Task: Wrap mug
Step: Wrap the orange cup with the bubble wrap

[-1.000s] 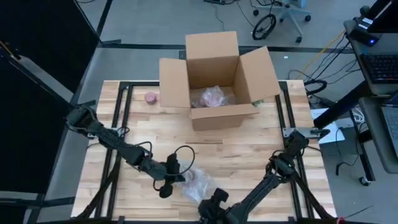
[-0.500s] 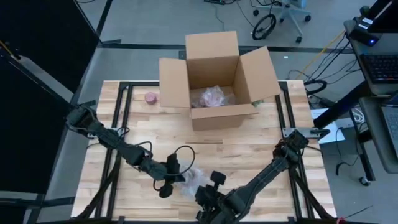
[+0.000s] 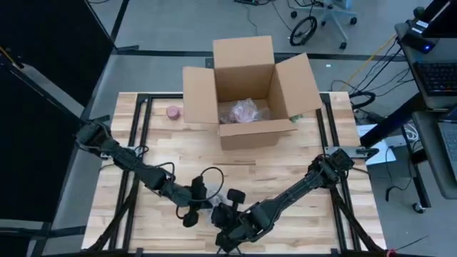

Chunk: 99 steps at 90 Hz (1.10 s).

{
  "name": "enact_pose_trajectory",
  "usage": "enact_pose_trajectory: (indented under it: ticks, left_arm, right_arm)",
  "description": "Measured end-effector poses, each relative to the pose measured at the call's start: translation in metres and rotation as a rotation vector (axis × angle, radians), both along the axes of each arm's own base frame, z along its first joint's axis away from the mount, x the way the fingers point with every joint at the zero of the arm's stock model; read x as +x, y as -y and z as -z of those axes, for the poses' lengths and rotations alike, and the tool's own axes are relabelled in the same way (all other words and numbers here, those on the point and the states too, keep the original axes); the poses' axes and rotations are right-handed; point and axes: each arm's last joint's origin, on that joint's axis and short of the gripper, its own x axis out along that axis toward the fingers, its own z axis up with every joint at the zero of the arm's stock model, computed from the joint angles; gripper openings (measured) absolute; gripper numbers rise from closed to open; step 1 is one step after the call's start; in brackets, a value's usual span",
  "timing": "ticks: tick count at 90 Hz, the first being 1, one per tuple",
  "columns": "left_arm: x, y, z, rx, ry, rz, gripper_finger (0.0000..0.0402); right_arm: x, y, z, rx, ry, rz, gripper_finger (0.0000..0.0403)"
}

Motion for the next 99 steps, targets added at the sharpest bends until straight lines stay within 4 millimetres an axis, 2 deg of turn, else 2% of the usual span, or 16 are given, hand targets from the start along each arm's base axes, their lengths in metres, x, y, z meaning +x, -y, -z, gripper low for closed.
enact_pose_trajectory:
  ticks: [18, 34, 51, 65, 73, 81, 92, 99]
  left_arm:
    - [0.000, 0.000, 0.000, 0.001, 0.000, 0.001, 0.0000]
    - [0.000, 0.000, 0.000, 0.000, 0.000, 0.000, 0.0000]
    - [0.000, 0.000, 0.000, 0.001, 0.000, 0.000, 0.0000]
    - [0.000, 0.000, 0.000, 0.000, 0.001, 0.000, 0.0000]
    - [0.000, 0.000, 0.000, 0.000, 0.001, 0.000, 0.0000]
    - [0.000, 0.000, 0.000, -0.001, 0.001, 0.000, 0.0000]
    - [0.000, 0.000, 0.000, -0.001, 0.001, 0.000, 0.0000]
    - [0.000, 0.000, 0.000, -0.001, 0.001, 0.000, 0.0000]
  right_arm:
    - [0.003, 0.003, -0.012, 0.062, -0.005, -0.032, 0.0000]
    - [-0.012, 0.004, -0.028, 0.117, -0.103, 0.015, 0.0011]
    - [-0.046, -0.006, -0.047, 0.186, -0.155, 0.113, 0.0079]
    - [-0.081, -0.023, -0.054, 0.111, -0.071, 0.294, 0.0151]
    - [-0.092, -0.035, -0.041, 0.085, -0.075, 0.356, 0.0185]
    - [-0.093, -0.046, -0.016, 0.080, -0.093, 0.396, 0.0205]
    - [-0.086, -0.054, 0.018, 0.111, -0.073, 0.415, 0.0212]
    - [-0.082, -0.051, 0.044, 0.116, -0.043, 0.458, 0.0207]
